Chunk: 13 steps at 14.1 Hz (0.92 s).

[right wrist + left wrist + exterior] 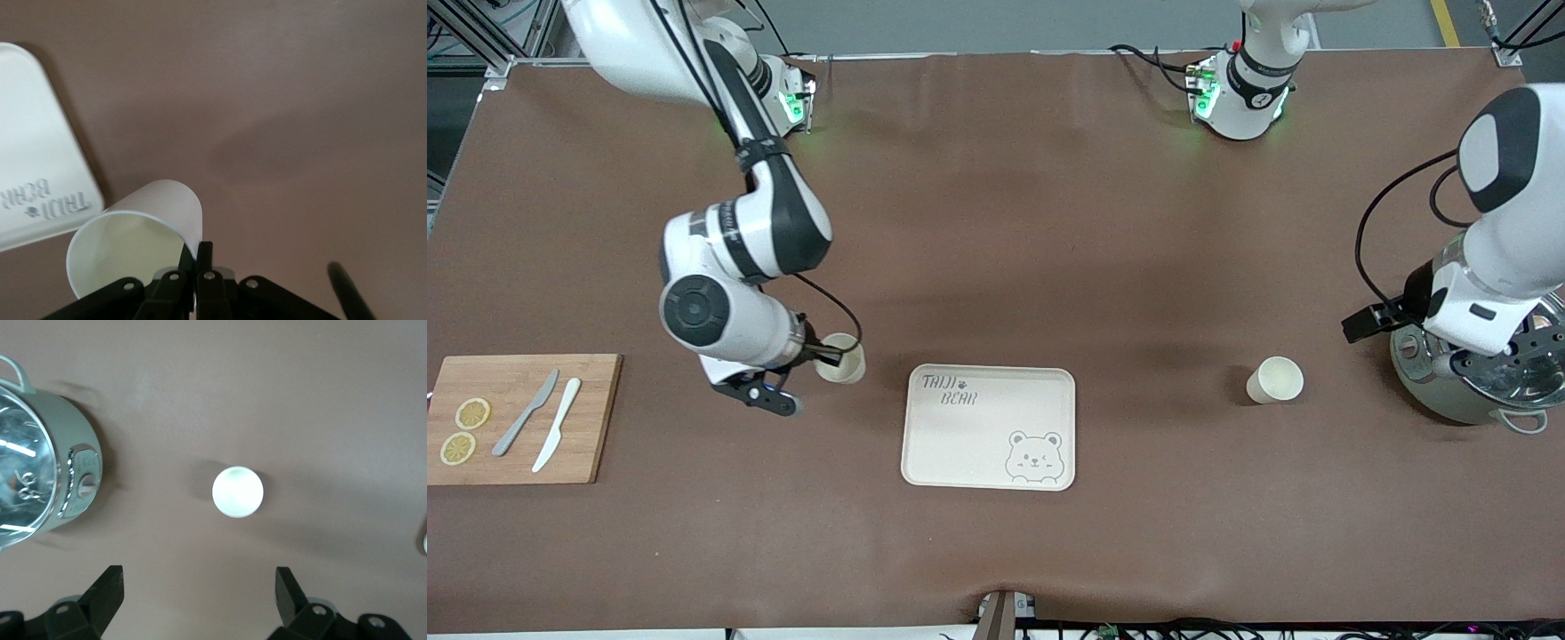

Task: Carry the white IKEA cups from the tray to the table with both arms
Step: 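Release the cup with the left gripper while the right gripper grasps the other, then carry the white cup toward the cutting board with the right gripper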

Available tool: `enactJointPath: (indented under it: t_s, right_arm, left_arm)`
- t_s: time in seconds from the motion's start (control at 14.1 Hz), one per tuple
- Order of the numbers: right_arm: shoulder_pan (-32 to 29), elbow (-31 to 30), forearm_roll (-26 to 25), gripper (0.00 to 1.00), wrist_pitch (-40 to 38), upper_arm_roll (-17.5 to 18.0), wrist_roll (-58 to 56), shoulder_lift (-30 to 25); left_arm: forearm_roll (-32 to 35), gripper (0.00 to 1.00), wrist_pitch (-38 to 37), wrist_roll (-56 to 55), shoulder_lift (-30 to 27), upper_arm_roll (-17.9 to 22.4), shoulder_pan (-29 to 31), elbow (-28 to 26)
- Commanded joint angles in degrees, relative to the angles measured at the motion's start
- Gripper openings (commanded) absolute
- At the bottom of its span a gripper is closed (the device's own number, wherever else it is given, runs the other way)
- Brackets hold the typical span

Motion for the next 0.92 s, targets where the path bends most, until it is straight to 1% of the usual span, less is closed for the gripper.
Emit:
enactJointPath:
  t_s: [0.0,0.14,0.28,0.36,0.57,0.64,0.85]
  right_arm:
    - [-3.57,-15.75,-1.61,0.00,6.79,0.63,-8.06,-10.33]
    - [-6.21,-19.99,-3.10,0.00,9.00,0.54,-12.56,-11.92]
    - [-9.72,-23.59,-6.78,0.00,11.02,0.63,-16.25,-13.58]
    - [-11.56,-25.35,-7.76,0.00,12.51,0.63,-18.96,-14.29]
    - [-16.66,-29.75,-7.77,0.00,17.96,0.63,-27.84,-14.56]
    - [-18.33,-30.46,-7.77,0.00,19.02,0.63,-30.65,-14.56]
    - [-21.51,-31.95,-7.77,0.00,19.38,0.63,-35.85,-14.38]
  left_arm:
    - [0.82,1.00,-6.43,2.00,-2.05,-0.64,0.48,3.37]
    - [0.74,1.00,-8.81,3.40,-3.54,-1.51,0.66,4.52]
    - [0.47,1.00,-8.99,6.65,-5.47,-1.61,0.66,4.44]
    - [0.39,1.00,-9.78,7.01,-6.18,-1.69,0.49,4.35]
    - [0.38,1.00,-10.05,7.19,-6.63,-3.36,0.48,4.87]
    - [0.38,1.00,-10.05,7.19,-6.37,-3.71,0.40,6.18]
    - [0.56,1.00,-10.05,6.93,-5.75,-5.38,-0.13,9.35]
